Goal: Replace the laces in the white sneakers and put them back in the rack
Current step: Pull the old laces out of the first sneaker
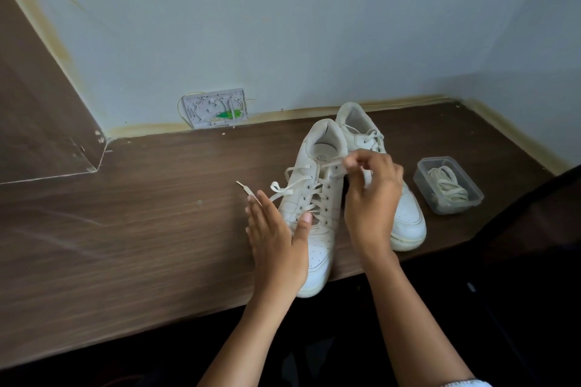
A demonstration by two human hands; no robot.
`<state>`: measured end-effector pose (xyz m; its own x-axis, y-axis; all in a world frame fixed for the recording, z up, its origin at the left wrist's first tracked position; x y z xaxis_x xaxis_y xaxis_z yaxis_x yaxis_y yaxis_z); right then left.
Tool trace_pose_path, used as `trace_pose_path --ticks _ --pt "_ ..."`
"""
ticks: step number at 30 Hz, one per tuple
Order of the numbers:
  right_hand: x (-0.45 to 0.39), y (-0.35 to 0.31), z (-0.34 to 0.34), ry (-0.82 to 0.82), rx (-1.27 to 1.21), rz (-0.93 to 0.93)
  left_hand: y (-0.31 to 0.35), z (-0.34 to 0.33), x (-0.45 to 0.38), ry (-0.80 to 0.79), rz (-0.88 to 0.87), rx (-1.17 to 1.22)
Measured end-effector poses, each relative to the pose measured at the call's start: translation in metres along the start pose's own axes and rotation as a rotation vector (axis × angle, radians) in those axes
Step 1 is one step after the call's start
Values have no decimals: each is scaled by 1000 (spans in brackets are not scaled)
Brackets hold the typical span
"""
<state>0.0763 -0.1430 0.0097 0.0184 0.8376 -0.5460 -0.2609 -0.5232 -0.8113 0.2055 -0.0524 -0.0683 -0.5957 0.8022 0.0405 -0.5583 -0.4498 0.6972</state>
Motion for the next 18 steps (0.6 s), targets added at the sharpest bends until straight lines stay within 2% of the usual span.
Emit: trace_pose_path --ticks 2,5,7,10,14,16,18 --pt "0 1 6 66 -76 -66 0 0 -1 1 -3 11" --pt "1 -3 5 46 -48 -10 -2 -1 -2 -4 2 19" --pt "1 -10 2 -13 30 65 -2 -1 -3 -10 -10 14" --pt "3 -18 -11 -128 293 229 -2 -2 -4 -7 -27 -4" --pt "9 -16 -18 -111 394 323 4 1 -3 35 -89 -5" --pt "7 -13 -11 -53 350 263 9 2 -2 67 -144 1" --pt "5 -7 1 80 160 107 11 2 -1 64 -164 20"
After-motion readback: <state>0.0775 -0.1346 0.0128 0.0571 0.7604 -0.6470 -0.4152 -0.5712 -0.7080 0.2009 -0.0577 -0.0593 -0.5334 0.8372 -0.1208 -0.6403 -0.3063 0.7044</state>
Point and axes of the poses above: each hand's wrist, its own x-axis away from the middle knuckle, its own z-axis out of the back of the hand, y = z × x, the point moved 7 cm from there along -x, towards the middle knuckle, and after that the axes turned 12 degrees about -x, right-handed, at the moved point
